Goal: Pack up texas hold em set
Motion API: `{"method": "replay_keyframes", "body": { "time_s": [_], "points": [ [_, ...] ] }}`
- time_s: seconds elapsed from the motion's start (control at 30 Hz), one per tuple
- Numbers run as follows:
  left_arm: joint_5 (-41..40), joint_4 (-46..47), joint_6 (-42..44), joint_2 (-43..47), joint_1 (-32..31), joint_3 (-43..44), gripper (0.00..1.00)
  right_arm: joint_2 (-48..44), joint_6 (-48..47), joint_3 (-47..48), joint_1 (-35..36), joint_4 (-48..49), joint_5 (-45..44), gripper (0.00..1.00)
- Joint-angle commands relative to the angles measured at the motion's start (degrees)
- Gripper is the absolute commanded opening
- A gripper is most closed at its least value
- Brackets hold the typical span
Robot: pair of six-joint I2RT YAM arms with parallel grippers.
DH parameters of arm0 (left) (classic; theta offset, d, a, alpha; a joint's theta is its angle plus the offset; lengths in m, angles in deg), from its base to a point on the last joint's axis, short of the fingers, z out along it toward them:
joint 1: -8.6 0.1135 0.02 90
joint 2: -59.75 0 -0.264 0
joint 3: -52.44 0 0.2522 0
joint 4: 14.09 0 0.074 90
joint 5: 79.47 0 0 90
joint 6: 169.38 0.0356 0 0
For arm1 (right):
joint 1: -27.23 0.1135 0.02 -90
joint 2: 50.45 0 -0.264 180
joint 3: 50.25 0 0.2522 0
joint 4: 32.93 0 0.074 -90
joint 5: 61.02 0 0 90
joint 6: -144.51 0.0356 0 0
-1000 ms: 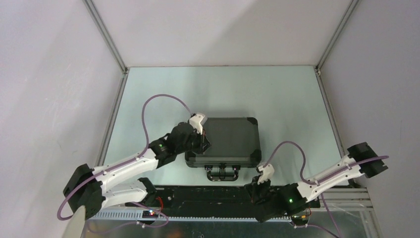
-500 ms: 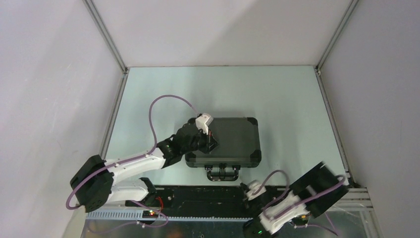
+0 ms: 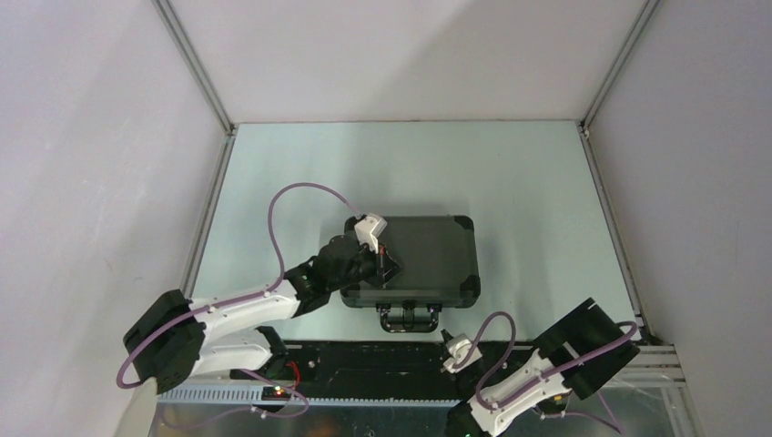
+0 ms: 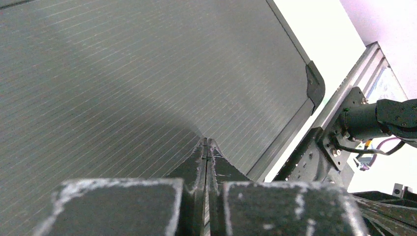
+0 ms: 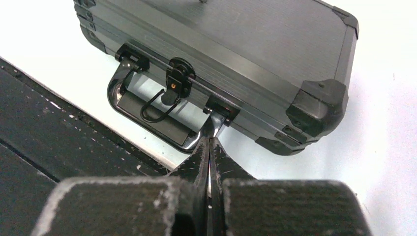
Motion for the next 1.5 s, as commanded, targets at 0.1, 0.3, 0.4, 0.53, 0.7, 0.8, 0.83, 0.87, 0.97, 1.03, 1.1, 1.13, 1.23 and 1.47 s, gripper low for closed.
{"method": "replay_keyframes", "body": {
  "time_s": [0.1,0.3,0.4,0.53,0.7,0.8,0.83,0.87,0.97,1.03,1.1,1.13,1.23,1.47],
  "points": [
    [-0.8,-8.2,0.0,-1.5,-0.7,-1.6,0.0,-9.8,-7.9,6.0,-7.1,10.9,5.4,0.0],
    [-1.3,-8.2,-0.3,-1.3,-0.7,-1.8,0.0,-33.8,-69.4,-10.0,-21.5,62.6,25.0,0.0],
    [-2.0,-8.1,-0.5,-1.0,-0.8,-1.8,0.0,-38.9,-70.8,-11.2,-25.7,58.7,29.4,0.0],
    [-1.5,-8.1,-0.6,-1.6,-0.7,-1.1,0.0,-37.4,-61.8,-11.9,-30.8,51.6,34.3,0.0],
    [-1.3,-8.1,-0.8,-2.4,-0.7,-1.1,0.0,-34.4,-54.3,-14.1,-32.3,51.9,37.0,0.0],
    [-1.2,-8.0,-1.0,-2.5,-0.7,-1.2,0.0,-35.2,-45.8,-14.0,-31.3,44.3,35.3,0.0],
    [-1.3,-8.0,-1.0,-2.5,-0.7,-1.1,0.0,-35.7,-43.0,-14.1,-31.1,42.5,34.6,0.0],
    [-1.3,-8.0,-1.1,-2.8,-0.7,-1.0,0.0,-36.0,-41.7,-14.2,-30.9,38.9,34.4,0.0],
    [-0.8,-8.0,-0.9,-3.7,-0.7,-0.4,0.0,-35.2,-40.0,-14.6,-30.9,36.3,34.0,0.0],
    [-0.6,-8.0,-0.9,-4.2,-0.7,-0.2,0.0,-33.9,-42.8,-15.7,-31.7,41.2,33.6,0.0],
    [-0.8,-8.0,-0.8,-4.5,-0.7,-0.3,0.0,-32.1,-49.4,-18.2,-34.9,52.4,35.3,0.0],
    [-1.1,-8.0,-0.9,-4.4,-0.7,-0.5,0.0,-31.4,-52.4,-19.4,-38.2,57.5,36.6,0.0],
    [-2.1,-8.0,-1.3,-3.9,-0.7,-1.1,0.0,-27.5,-64.6,-24.5,-46.5,82.8,44.5,0.0],
    [-4.4,-8.1,-2.3,-3.1,0.3,-1.1,0.0,-14.3,-80.2,-19.4,-57.7,104.3,57.6,0.0]
  ]
}}
